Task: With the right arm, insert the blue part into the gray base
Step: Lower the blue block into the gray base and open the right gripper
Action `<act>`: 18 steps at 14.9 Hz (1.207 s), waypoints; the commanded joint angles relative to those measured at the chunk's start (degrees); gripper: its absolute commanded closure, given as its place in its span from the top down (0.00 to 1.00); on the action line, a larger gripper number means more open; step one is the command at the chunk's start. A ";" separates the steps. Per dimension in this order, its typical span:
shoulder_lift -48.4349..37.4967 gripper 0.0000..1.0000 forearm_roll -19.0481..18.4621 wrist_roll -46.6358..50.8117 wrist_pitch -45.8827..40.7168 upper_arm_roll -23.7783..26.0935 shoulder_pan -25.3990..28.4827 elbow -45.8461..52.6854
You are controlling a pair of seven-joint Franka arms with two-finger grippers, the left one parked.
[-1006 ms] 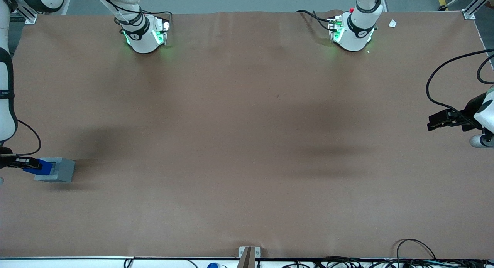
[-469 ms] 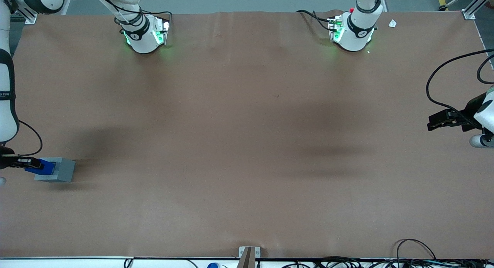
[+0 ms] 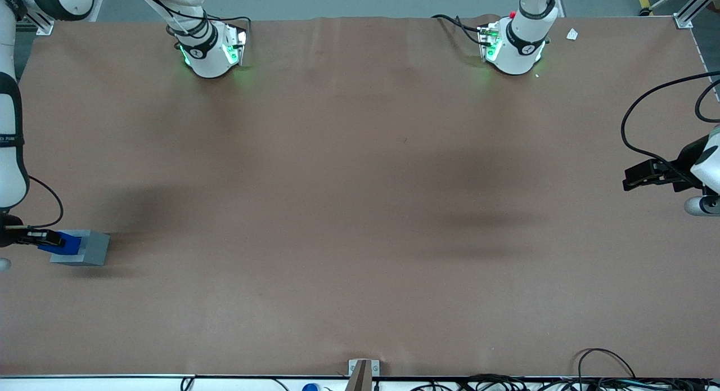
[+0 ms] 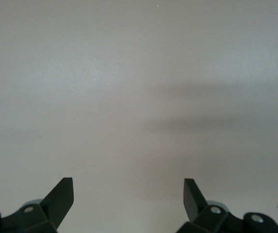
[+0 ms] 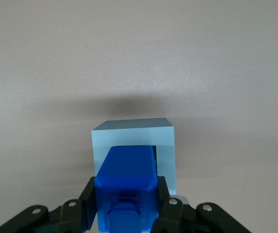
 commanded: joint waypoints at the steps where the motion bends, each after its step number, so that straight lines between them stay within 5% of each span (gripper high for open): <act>1: 0.72 0.19 0.32 0.24 -0.08 0.91 -0.89 0.87; 16: 1.08 0.19 -0.03 0.33 -0.17 0.91 -1.68 0.87; 18: 1.08 0.26 0.15 0.51 -0.17 0.91 -1.59 0.87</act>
